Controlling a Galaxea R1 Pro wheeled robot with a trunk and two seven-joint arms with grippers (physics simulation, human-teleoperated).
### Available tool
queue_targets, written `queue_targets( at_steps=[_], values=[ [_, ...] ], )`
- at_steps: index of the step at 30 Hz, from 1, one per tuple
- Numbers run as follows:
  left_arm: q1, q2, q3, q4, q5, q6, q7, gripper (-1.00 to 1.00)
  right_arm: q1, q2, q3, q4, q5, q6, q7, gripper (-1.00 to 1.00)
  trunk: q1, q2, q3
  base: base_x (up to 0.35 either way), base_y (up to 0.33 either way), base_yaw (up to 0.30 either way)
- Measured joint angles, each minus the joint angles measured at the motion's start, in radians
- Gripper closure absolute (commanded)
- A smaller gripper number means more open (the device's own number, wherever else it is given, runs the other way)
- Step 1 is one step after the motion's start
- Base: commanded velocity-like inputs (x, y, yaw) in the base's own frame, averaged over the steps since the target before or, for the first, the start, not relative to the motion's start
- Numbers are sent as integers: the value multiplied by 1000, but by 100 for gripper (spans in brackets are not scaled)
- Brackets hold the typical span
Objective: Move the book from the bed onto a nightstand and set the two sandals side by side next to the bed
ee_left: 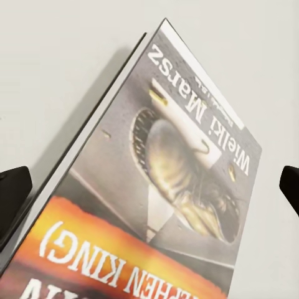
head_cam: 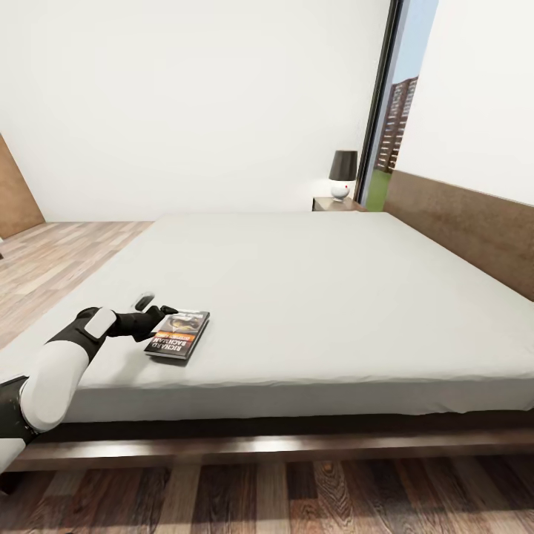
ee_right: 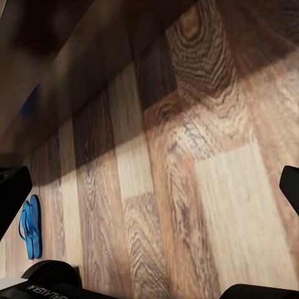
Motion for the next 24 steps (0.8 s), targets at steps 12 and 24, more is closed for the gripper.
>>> queue_targets(
  at_steps=[12,24],
  values=[
    [0,2,0,0,-1,0,0,-100,0,0,0,0,0,0,0,-100,0,0,0,8,0,0],
    [0,2,0,0,-1,0,0,-100,0,0,1,0,0,0,0,-100,0,0,0,104,0,0]
  ],
)
